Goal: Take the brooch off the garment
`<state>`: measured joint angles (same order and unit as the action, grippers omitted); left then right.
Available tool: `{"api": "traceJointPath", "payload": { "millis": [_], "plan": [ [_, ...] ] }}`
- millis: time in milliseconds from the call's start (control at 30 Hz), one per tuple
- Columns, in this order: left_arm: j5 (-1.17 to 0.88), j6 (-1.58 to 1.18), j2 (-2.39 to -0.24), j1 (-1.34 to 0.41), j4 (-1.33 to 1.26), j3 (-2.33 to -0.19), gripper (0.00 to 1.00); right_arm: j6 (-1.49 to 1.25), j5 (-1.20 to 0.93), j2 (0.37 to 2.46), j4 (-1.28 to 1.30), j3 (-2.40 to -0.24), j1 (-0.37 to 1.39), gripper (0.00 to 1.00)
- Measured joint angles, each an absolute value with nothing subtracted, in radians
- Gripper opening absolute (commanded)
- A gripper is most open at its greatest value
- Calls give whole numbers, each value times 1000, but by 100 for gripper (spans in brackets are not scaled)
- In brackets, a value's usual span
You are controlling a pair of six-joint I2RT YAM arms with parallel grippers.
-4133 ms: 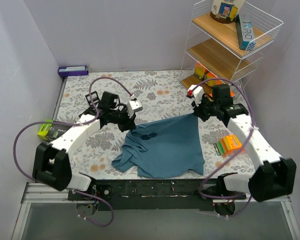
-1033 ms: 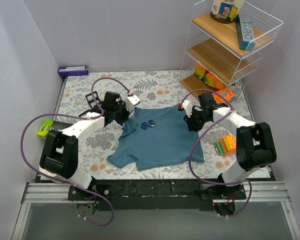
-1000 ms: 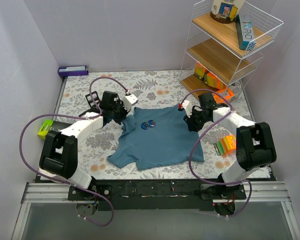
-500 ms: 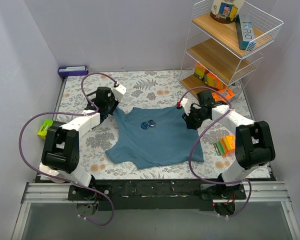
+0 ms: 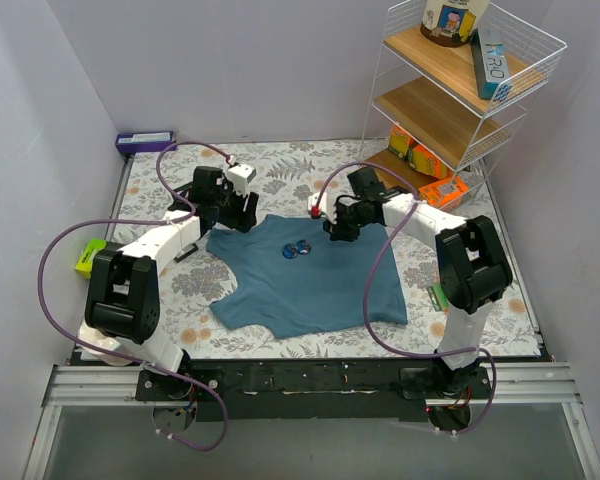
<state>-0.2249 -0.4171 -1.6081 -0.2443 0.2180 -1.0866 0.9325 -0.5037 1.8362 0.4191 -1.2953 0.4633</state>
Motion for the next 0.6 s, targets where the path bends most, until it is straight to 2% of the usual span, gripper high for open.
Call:
{"api": "traceJointPath", "payload": {
  "millis": [167,267,600],
  "plan": [
    [-496,-594,-1643,-244,292,-1068,57,1057,-505,1890,365,-1304,557,34],
    [-588,-673,-1645,-245,293,-1021,60,1127,-505,1892,316,-1293,588,34],
    [-637,-768,-1644,-244,284,-974,61,1290,-504,1905,261,-1259,622,39]
  ]
}}
